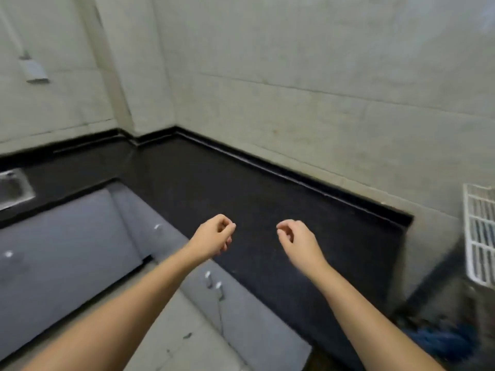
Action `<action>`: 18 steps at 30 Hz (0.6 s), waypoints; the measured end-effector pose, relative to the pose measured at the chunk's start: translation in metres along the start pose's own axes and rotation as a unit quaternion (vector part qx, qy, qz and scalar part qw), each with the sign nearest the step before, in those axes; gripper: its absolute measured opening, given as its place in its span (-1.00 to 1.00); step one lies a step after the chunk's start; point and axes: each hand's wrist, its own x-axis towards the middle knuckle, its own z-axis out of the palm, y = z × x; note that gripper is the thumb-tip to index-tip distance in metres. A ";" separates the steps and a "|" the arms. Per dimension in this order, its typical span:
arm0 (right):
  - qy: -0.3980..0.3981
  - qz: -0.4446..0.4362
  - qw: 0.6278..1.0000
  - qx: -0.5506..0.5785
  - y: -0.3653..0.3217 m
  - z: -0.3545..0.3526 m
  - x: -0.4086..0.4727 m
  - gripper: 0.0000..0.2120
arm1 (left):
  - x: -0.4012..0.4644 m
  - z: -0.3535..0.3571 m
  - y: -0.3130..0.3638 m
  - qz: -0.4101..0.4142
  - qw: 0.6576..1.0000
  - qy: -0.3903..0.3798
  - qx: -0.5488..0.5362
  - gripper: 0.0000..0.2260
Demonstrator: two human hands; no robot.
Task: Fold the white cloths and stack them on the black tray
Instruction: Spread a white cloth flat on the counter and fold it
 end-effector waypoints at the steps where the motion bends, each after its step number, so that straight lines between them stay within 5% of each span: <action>1: -0.037 -0.014 0.999 -0.006 -0.021 0.036 0.000 -0.82 | -0.013 -0.030 -0.028 -0.025 0.999 0.030 0.013 -0.86; 7: -0.208 -0.130 0.968 -0.054 -0.139 0.204 0.001 -0.79 | -0.092 -0.163 -0.156 -0.146 0.976 0.154 0.041 -0.83; 18: -0.338 -0.293 0.894 -0.037 -0.305 0.417 0.045 -0.71 | -0.121 -0.320 -0.292 -0.264 0.921 0.272 0.086 -0.84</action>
